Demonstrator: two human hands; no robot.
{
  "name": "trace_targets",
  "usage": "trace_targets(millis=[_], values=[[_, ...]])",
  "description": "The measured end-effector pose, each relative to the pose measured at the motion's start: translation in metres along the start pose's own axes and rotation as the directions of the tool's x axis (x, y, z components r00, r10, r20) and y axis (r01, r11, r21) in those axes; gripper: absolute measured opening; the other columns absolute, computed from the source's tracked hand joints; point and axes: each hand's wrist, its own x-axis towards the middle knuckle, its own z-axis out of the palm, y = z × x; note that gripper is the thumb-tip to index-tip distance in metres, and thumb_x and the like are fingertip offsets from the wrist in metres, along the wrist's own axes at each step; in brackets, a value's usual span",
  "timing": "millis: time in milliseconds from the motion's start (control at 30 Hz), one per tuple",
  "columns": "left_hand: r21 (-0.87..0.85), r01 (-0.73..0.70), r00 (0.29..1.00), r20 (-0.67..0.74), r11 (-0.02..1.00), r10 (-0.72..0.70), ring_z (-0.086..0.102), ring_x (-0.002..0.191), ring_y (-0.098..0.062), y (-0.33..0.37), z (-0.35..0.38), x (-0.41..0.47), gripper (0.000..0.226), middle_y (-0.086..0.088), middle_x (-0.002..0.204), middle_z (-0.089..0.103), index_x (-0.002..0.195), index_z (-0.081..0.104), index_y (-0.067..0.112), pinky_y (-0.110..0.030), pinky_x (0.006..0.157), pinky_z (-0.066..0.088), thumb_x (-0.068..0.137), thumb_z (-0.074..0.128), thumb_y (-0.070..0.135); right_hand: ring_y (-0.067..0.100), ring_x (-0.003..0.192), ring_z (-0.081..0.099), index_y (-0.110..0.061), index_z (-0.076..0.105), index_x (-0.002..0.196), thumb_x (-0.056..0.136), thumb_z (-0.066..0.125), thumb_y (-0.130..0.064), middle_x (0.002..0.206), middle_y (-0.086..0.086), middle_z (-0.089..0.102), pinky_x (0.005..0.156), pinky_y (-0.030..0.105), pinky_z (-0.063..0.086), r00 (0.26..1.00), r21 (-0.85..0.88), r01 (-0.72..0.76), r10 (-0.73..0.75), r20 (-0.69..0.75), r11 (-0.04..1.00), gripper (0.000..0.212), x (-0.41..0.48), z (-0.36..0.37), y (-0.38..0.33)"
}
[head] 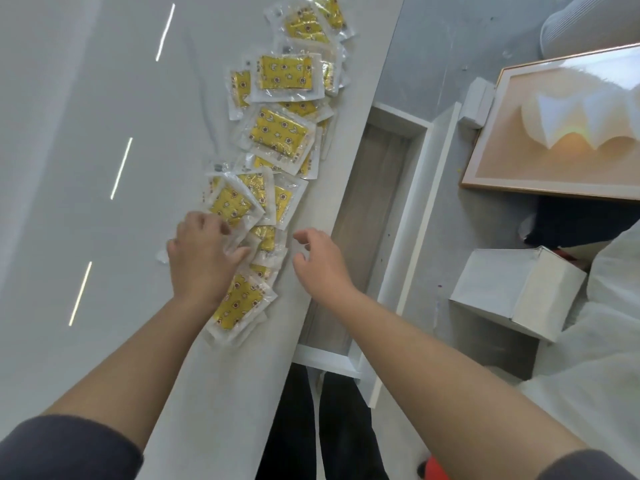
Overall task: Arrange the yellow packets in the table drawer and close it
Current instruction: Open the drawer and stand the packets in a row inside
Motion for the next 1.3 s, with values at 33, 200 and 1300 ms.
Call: trace_targets(millis=[33, 200, 1300], values=[[-0.012, 0.063, 0.998, 0.005, 0.998, -0.063, 0.048, 0.11, -0.028, -0.007, -0.001, 0.005, 0.05, -0.007, 0.116, 0.05, 0.109, 0.056, 0.017, -0.043, 0.091, 0.037, 0.072, 0.08, 0.041, 0.015, 0.113, 0.053, -0.015, 0.053, 0.128, 0.094, 0.046, -0.012, 0.127, 0.001, 0.054, 0.097, 0.034, 0.046, 1.0, 0.035, -0.009, 0.009, -0.008, 0.999, 0.035, 0.002, 0.005, -0.006], [-0.05, 0.266, 0.95, 0.183, 0.963, -0.253, 0.041, 0.129, -0.032, -0.035, 0.003, 0.025, 0.094, -0.012, 0.141, 0.04, 0.144, 0.028, 0.018, -0.054, 0.101, 0.034, 0.071, 0.081, 0.045, 0.012, 0.093, 0.058, -0.015, 0.059, 0.12, 0.095, 0.051, -0.017, 0.106, -0.003, 0.062, 0.086, 0.032, 0.052, 0.995, 0.218, -0.058, 0.073, -0.064, 0.974, 0.026, 0.015, 0.026, -0.037], [-0.64, 0.518, 0.855, 0.412, 0.568, -0.315, 0.066, 0.092, -0.018, -0.051, -0.048, -0.009, 0.05, -0.002, 0.103, 0.068, 0.114, 0.058, 0.012, -0.039, 0.081, 0.055, 0.078, 0.076, 0.041, 0.027, 0.099, 0.069, -0.01, 0.061, 0.109, 0.09, 0.064, -0.009, 0.112, 0.011, 0.07, 0.082, 0.044, 0.057, 0.886, 0.715, -0.45, 0.164, 0.434, 0.534, 0.019, 0.016, -0.028, -0.025]])
